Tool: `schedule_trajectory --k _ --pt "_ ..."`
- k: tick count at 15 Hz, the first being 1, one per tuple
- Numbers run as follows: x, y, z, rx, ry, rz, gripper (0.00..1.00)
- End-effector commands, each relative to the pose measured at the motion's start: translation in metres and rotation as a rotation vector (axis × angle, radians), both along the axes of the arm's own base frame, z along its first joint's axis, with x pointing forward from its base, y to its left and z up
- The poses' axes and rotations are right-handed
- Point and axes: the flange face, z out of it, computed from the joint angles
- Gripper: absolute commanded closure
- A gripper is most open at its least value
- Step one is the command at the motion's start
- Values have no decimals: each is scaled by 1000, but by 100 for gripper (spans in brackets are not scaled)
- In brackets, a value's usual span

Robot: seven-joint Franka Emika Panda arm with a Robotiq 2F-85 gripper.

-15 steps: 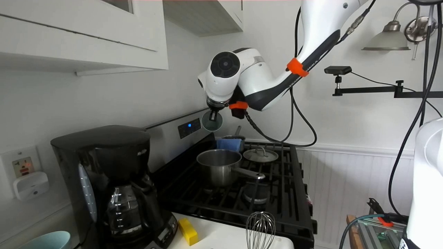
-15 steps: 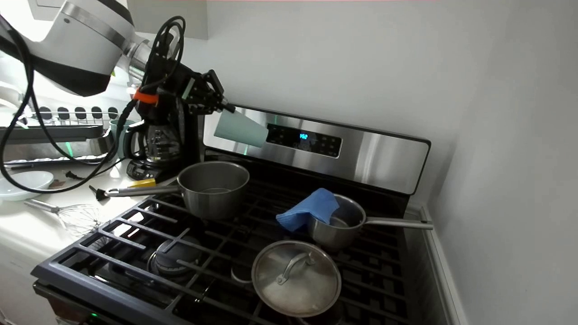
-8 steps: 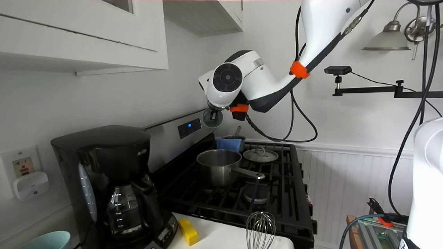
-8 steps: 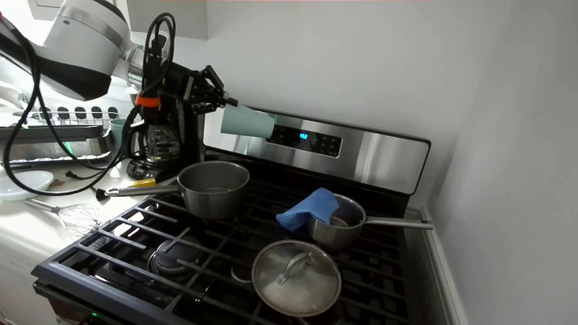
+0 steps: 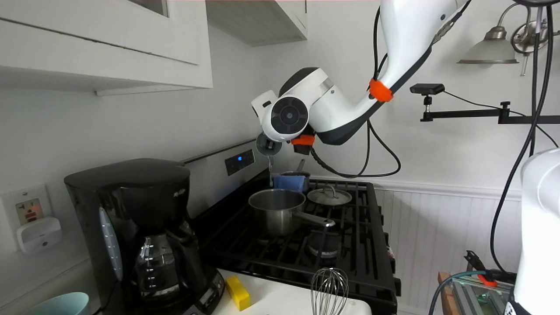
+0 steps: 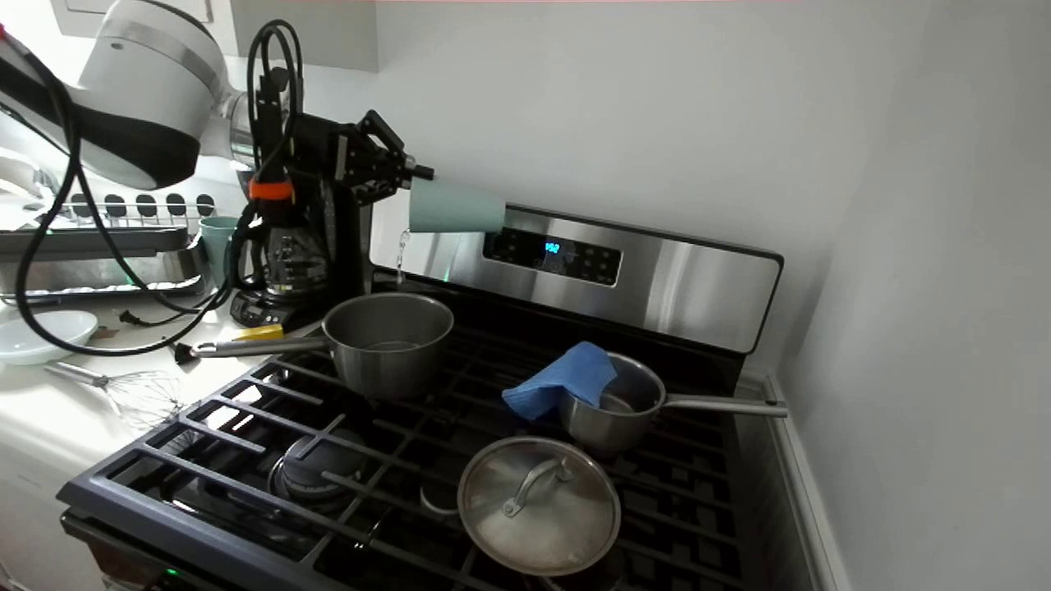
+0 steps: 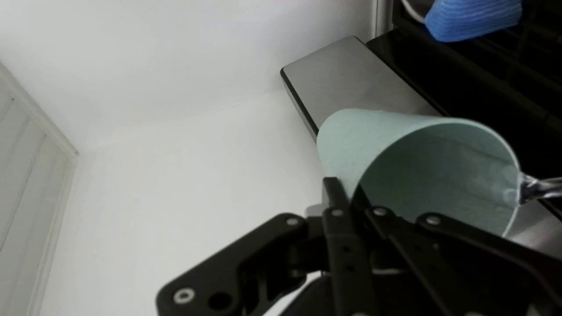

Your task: Open the pot, pour the content of the cup into it, then close the pot

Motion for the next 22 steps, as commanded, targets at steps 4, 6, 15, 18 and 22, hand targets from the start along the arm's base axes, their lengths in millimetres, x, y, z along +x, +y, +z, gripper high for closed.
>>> schedule_trajectory --k 4,6,15,18,22 --pt "-10 3 2 -66 -59 12 99" --pt "-11 3 2 -71 -64 11 99" --pt "-10 2 3 -92 -58 13 99" --pt "-10 1 3 -79 -49 12 99" --pt "-10 -3 3 -43 -17 12 99"
